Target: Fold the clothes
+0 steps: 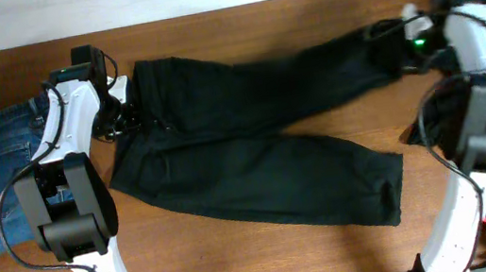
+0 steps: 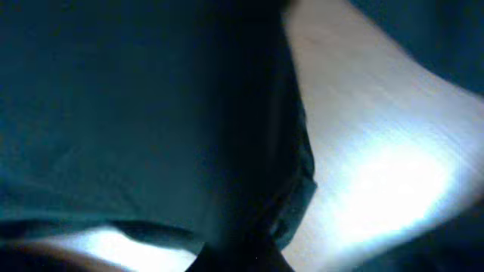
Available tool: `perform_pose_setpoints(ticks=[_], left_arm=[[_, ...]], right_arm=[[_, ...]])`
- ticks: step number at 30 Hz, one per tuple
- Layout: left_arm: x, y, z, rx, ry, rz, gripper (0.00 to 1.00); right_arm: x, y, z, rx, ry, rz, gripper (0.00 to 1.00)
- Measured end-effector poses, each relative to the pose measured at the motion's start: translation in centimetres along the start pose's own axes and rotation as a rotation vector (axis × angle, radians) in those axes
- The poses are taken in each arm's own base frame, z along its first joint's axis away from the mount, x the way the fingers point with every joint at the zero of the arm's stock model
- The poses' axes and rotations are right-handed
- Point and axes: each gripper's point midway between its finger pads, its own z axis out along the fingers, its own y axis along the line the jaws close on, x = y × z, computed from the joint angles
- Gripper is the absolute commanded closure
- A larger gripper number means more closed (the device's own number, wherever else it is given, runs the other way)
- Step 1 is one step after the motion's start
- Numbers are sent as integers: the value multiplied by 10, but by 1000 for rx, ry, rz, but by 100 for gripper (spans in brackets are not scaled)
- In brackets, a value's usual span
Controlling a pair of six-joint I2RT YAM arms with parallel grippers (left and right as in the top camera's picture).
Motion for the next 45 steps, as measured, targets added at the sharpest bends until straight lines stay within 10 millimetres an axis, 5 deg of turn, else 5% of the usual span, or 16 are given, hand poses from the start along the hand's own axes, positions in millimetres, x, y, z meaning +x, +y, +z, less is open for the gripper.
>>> perform_pose_setpoints(ticks=[4,8,22,27,29,30,31,35,45], left_arm=[[0,0,0,0,1,0,67],[0,0,0,0,1,0,67],[-12,0,-1,-1,-48,6,71],[-37,-2,-19,-2,-152,19,72],[-51,-4,-33,-2,-218,29,72],[-57,-6,-40,1,-249,34,72],[-67,-9,-51,12,-296,45,73],[-87,-29,-80,48,-412,106,77],[-107,-109,-90,96,-541,356,80]], right_arm=[[33,-39,-26,51,85,160,84],[42,-54,-30,75,108,209,73],[29,-19,-23,67,96,61,67],[6,2,-51,70,21,39,58],[-4,8,-69,69,-21,35,35],[-8,11,-80,71,-42,36,8],[-11,12,-85,73,-56,30,1],[-13,16,-99,72,-77,27,1],[9,27,-74,20,28,-6,2]])
